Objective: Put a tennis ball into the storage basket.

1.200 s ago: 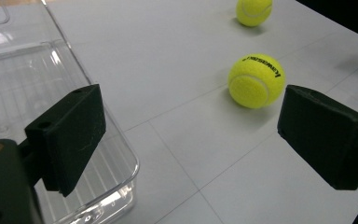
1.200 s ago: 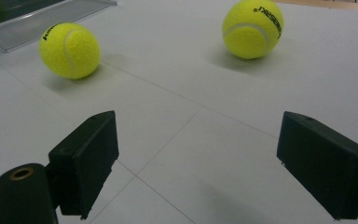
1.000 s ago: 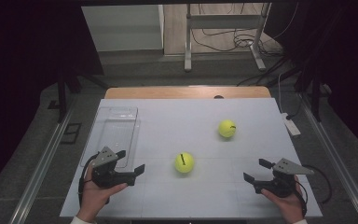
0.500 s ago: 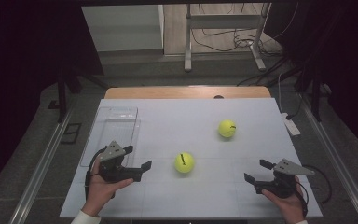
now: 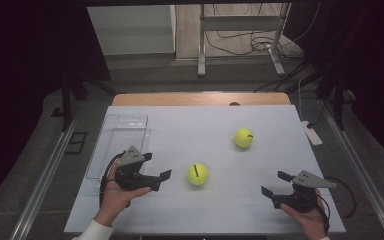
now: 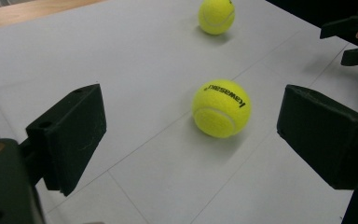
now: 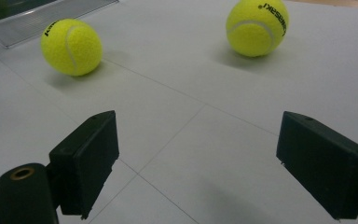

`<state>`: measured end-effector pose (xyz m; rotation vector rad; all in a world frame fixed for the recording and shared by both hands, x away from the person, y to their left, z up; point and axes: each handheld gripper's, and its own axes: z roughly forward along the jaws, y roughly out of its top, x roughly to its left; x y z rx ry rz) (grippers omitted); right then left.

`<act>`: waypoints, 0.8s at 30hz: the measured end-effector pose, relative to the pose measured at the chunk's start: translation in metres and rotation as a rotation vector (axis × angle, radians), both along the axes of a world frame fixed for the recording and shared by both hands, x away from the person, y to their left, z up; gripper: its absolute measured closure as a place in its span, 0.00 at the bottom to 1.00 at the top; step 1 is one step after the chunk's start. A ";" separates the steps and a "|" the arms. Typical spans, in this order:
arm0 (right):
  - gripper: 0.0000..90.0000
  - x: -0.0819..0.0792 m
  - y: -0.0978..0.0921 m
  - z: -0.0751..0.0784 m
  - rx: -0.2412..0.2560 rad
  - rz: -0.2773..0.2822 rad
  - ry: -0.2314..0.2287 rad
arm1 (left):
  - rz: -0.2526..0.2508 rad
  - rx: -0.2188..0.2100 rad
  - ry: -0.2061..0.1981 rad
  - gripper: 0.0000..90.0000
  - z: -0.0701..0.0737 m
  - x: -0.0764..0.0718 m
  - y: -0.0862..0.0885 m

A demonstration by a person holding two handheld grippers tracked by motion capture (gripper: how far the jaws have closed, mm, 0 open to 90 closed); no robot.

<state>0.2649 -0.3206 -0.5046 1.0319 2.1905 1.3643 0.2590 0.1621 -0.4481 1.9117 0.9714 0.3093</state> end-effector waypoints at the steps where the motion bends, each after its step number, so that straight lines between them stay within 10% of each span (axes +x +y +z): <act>1: 0.15 0.000 0.000 0.000 0.001 0.000 0.000 | 0.000 0.000 0.000 0.10 0.000 0.000 0.000; 24: 0.15 -0.001 -0.001 -0.001 0.002 -0.002 0.000 | -0.088 -0.001 0.032 0.10 0.003 0.023 -0.026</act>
